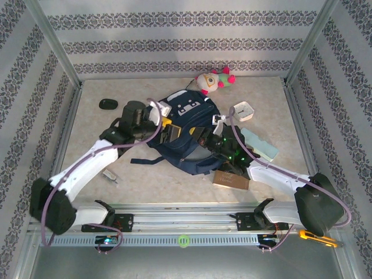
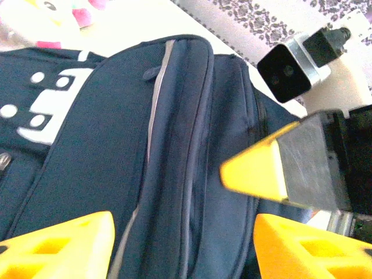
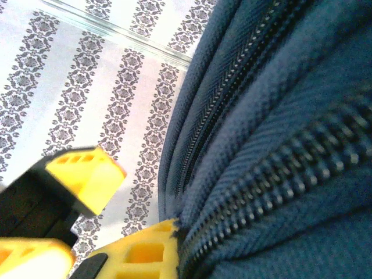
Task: Pack books, pencil case, and school supplies into a backpack
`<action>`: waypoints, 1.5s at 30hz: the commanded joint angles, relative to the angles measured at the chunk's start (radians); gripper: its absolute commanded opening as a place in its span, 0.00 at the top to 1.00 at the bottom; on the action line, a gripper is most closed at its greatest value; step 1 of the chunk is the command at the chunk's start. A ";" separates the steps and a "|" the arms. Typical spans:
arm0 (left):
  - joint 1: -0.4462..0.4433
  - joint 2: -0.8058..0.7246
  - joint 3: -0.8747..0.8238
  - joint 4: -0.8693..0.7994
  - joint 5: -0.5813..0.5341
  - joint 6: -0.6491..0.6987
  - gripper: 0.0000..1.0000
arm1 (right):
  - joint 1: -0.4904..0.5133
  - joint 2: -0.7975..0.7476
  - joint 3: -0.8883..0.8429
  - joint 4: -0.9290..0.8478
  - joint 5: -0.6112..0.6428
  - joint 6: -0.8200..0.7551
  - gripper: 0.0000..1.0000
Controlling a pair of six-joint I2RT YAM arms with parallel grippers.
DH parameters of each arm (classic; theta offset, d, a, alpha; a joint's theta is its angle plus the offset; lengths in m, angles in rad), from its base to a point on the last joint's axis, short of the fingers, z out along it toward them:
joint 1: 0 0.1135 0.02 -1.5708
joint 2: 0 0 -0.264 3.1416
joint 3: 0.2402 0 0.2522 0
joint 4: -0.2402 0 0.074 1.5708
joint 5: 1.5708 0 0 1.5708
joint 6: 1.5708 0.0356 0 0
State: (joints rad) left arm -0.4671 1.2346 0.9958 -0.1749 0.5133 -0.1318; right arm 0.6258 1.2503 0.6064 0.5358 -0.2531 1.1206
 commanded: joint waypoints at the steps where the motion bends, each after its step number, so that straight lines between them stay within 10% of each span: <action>1: 0.012 -0.099 -0.090 -0.047 -0.070 -0.077 0.35 | 0.019 -0.005 0.072 0.069 0.096 -0.025 1.00; 10: 0.008 -0.261 -0.374 0.092 0.086 -0.153 0.39 | 0.061 0.020 0.145 0.042 0.137 -0.065 1.00; 22: -0.034 -0.104 -0.467 0.345 0.255 -0.209 0.42 | 0.083 0.067 0.205 0.035 0.127 -0.077 1.00; 37: -0.061 -0.126 -0.431 0.244 0.098 -0.243 1.00 | 0.092 0.069 0.235 -0.005 0.154 -0.098 1.00; 45: -0.027 -0.107 -0.358 -0.026 -0.207 -0.277 1.00 | 0.088 0.029 0.265 -0.051 0.128 -0.133 1.00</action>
State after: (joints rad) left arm -0.5198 1.1248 0.6041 -0.0711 0.4763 -0.3809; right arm 0.7052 1.3315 0.8055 0.4149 -0.1276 1.0367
